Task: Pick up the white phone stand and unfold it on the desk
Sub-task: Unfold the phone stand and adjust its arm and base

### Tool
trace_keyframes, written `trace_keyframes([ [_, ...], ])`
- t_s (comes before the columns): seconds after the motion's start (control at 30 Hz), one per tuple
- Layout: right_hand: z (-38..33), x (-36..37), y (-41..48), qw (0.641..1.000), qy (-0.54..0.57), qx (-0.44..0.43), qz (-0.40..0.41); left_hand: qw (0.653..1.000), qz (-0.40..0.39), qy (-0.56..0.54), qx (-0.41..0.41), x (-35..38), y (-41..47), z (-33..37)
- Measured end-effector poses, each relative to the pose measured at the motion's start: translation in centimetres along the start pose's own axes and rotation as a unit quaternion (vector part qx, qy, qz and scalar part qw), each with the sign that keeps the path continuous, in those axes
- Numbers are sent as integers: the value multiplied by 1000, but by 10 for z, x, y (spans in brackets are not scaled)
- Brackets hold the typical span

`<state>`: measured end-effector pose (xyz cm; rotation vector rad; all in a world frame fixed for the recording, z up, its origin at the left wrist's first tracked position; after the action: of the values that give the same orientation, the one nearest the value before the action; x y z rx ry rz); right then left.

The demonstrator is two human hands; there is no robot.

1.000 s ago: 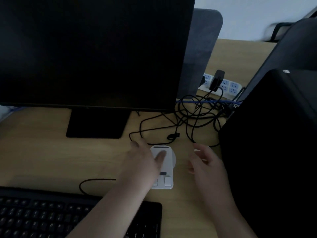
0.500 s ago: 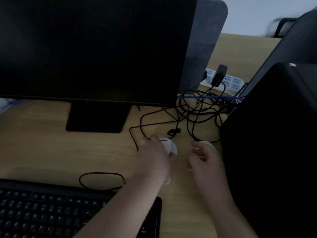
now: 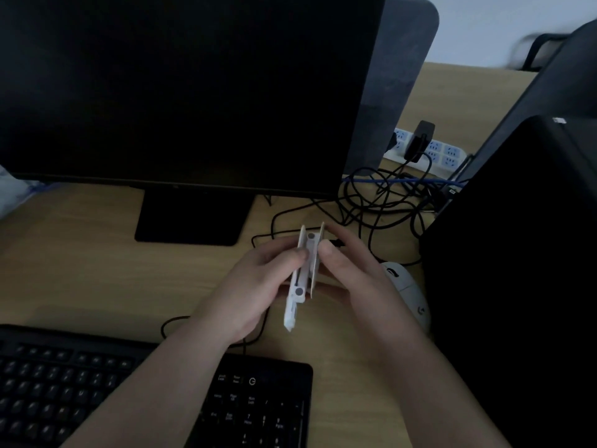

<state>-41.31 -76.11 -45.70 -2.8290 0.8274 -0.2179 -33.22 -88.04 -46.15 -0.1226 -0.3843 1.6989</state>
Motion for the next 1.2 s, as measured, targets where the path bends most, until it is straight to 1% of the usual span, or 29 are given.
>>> trace_keyframes([
  [0.13,1,2,6,999,29,-17,13,999,-17,34,14,7,-1,9],
  [0.3,0,-1,4,999,-2,-43,33,999,-24,46,11,10,-5,8],
  [0.4,-2,-2,6,998,2,-50,40,999,-25,40,6,13,-6,7],
  [0.5,-5,-3,9,998,19,-50,36,999,-18,30,7,15,-8,10],
  [0.63,-7,-1,11,998,34,-42,37,999,24,24,18,14,-9,16],
  [0.77,-13,-12,6,997,28,-43,57,999,3,39,22,19,-12,23],
  [0.87,-12,-20,3,996,52,-34,63,999,-7,51,12,18,-18,23],
  [1.0,-6,-12,2,996,62,-23,55,999,42,35,-3,7,-21,19],
  [1.1,-4,-7,3,993,94,-24,61,996,83,31,16,-4,-23,25],
  [1.2,-1,-6,1,992,104,-25,69,987,160,19,21,-28,-24,31],
])
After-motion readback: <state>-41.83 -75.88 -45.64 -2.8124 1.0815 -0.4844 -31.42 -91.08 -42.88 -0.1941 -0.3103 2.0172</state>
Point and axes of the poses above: each hand's wrist, its own y-axis towards the middle knuckle, its own x-axis out of the palm, z = x × y, the point moved 8 cm from there along y, towards the middle knuckle, and after that the axes turned 13 degrees about -z, right-handed, at the moved point
